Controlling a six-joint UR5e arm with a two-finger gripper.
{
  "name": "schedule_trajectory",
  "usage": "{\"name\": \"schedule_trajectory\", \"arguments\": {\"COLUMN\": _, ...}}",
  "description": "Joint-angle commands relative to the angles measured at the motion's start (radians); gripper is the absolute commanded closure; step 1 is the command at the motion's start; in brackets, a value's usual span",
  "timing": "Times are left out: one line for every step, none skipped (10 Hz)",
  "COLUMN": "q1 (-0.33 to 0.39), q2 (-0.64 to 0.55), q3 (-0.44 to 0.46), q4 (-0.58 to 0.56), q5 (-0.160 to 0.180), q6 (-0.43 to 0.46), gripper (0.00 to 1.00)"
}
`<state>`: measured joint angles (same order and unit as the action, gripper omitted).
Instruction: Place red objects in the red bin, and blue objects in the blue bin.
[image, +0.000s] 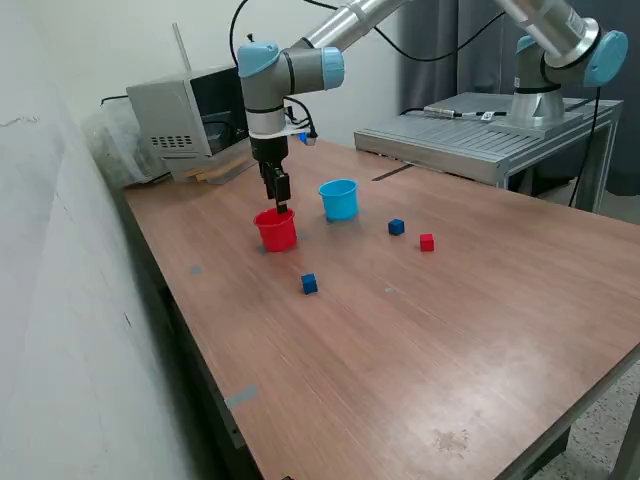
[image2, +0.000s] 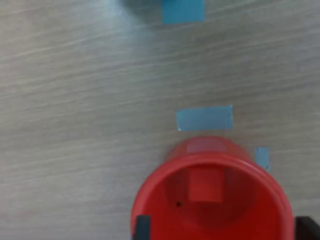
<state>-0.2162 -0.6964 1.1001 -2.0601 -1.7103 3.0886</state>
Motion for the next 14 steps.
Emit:
{"name": "schedule_trajectory", "arguments": {"q1": 0.026, "q2": -0.078, "q3": 0.09, "q4": -0.005, "q5": 0.001, "q6": -0.036, "gripper": 0.0}}
{"name": "schedule_trajectory", "arguments": {"q1": 0.046, "q2": -0.147, "q3": 0.159, "q4": -0.006, "q5": 0.011, "q6": -0.048, "gripper": 0.0}}
{"name": "schedule_trajectory", "arguments": {"q1": 0.067, "q2": -0.203, "q3": 0.222, "q4": -0.006, "q5": 0.026, "q6": -0.091, "gripper": 0.0}}
{"name": "schedule_trajectory", "arguments": {"q1": 0.083, "q2": -0.25, "q3": 0.289, "q4": -0.008, "q5": 0.055, "q6": -0.185, "gripper": 0.0}}
{"name": "schedule_trajectory", "arguments": {"q1": 0.086, "q2": -0.296, "q3": 0.352, "q4": -0.008, "q5": 0.081, "q6": -0.285, "gripper": 0.0}}
{"name": "schedule_trajectory", "arguments": {"q1": 0.087, "q2": -0.331, "q3": 0.403, "q4": -0.006, "q5": 0.083, "q6": -0.411, "gripper": 0.0}}
{"name": "schedule_trajectory", "arguments": {"q1": 0.089, "q2": -0.365, "q3": 0.456, "q4": -0.006, "q5": 0.104, "q6": -0.594, "gripper": 0.0}}
{"name": "schedule_trajectory", "arguments": {"q1": 0.093, "q2": -0.37, "q3": 0.477, "q4": -0.006, "q5": 0.122, "q6": -0.713, "gripper": 0.0}}
{"name": "schedule_trajectory", "arguments": {"q1": 0.11, "q2": -0.37, "q3": 0.484, "q4": -0.006, "q5": 0.13, "q6": -0.779, "gripper": 0.0}}
{"name": "schedule_trajectory", "arguments": {"q1": 0.148, "q2": -0.371, "q3": 0.506, "q4": -0.008, "q5": 0.13, "q6": -0.853, "gripper": 0.0}}
{"name": "schedule_trajectory", "arguments": {"q1": 0.202, "q2": -0.38, "q3": 0.536, "q4": -0.009, "q5": 0.127, "q6": -0.908, "gripper": 0.0}}
{"name": "schedule_trajectory", "arguments": {"q1": 0.257, "q2": -0.393, "q3": 0.576, "q4": -0.04, "q5": 0.127, "q6": -0.947, "gripper": 0.0}}
{"name": "schedule_trajectory", "arguments": {"q1": 0.302, "q2": -0.412, "q3": 0.61, "q4": -0.101, "q5": 0.13, "q6": -0.95, "gripper": 0.0}}
{"name": "schedule_trajectory", "arguments": {"q1": 0.329, "q2": -0.414, "q3": 0.633, "q4": -0.136, "q5": 0.144, "q6": -0.941, "gripper": 0.0}}
